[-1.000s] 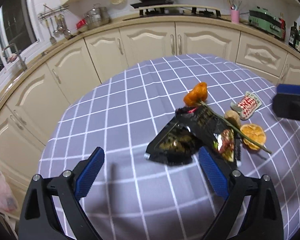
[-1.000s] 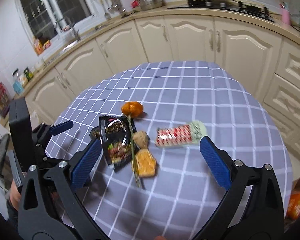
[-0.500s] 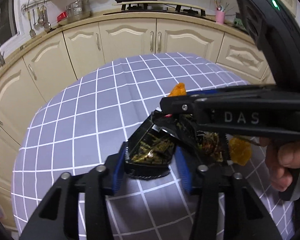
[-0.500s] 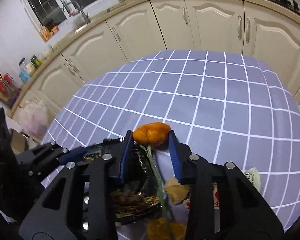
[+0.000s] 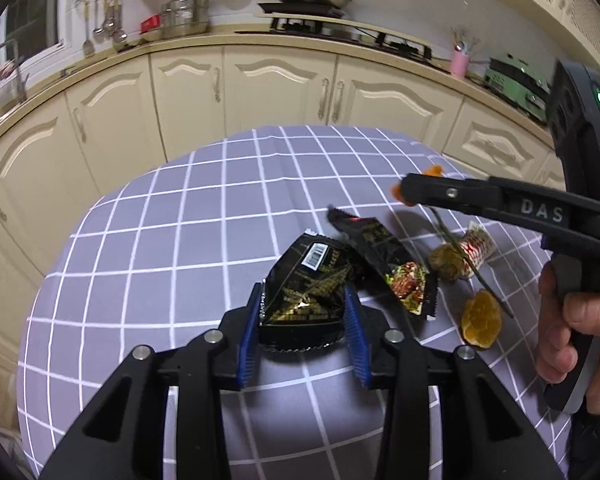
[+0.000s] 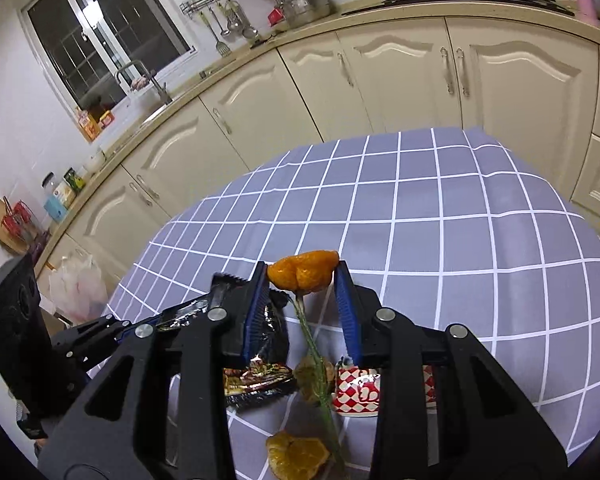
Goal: Collect trash
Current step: 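Grasp the black snack bag with the left tool while the right tool grasps the orange peel, then carry the snack bag and orange peel to the blue bin and release both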
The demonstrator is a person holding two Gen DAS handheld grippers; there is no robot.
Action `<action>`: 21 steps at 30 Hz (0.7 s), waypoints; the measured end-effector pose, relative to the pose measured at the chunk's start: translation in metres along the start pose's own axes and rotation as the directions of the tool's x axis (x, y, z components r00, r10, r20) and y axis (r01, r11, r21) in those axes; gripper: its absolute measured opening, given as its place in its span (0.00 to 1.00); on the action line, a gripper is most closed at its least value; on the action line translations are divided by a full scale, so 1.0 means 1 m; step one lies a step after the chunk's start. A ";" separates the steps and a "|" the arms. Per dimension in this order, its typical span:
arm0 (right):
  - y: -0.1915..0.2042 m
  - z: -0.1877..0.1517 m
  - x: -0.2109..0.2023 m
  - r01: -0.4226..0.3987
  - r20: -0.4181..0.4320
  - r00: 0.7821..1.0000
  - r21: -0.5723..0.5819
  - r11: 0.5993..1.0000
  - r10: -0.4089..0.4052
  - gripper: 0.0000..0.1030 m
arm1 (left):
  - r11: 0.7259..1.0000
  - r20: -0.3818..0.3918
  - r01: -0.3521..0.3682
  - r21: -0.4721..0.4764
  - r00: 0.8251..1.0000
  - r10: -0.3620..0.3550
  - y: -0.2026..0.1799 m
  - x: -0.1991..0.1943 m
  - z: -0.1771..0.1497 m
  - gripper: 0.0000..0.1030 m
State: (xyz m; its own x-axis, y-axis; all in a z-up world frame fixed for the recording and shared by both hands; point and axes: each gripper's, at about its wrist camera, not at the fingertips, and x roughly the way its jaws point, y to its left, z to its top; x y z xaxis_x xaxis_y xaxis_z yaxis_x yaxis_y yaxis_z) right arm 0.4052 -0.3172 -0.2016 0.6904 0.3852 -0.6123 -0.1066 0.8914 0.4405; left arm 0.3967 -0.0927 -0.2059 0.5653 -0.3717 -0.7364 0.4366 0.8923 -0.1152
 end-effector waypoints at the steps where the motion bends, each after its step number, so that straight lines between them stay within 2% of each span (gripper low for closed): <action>1: 0.001 0.000 -0.003 -0.007 0.009 1.000 -0.001 1.000 0.007 0.32 | 1.000 0.003 0.000 -0.011 1.000 0.000 0.002 -0.002 -0.001 0.36; 5: 0.005 -0.002 -0.017 -0.061 0.039 0.997 0.010 0.998 0.060 0.32 | 0.997 0.025 -0.020 -0.074 0.999 0.022 0.013 -0.014 -0.008 0.36; 10: 0.022 -0.018 -0.050 -0.107 0.070 0.992 -0.004 0.994 0.107 0.32 | 0.988 0.060 -0.020 -0.153 0.998 0.029 0.016 -0.042 -0.031 0.36; 15: 0.037 -0.040 -0.097 -0.154 0.116 0.981 -0.008 0.988 0.154 0.32 | 0.985 0.132 -0.043 -0.168 0.989 0.066 -0.001 -0.083 -0.053 0.36; 21: 0.043 -0.054 -0.157 -0.157 0.186 0.970 -0.023 0.987 0.159 0.31 | 0.988 0.234 -0.020 -0.155 0.971 0.056 -0.040 -0.136 -0.067 0.36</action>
State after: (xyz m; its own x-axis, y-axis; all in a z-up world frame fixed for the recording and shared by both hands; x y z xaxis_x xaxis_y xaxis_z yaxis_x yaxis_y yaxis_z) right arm 0.2536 -0.3263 -0.1225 0.7854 0.4709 -0.4017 -0.2305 0.8249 0.5162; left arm 0.2558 -0.0609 -0.1456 0.7370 -0.3704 -0.5654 0.3113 0.9285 -0.2025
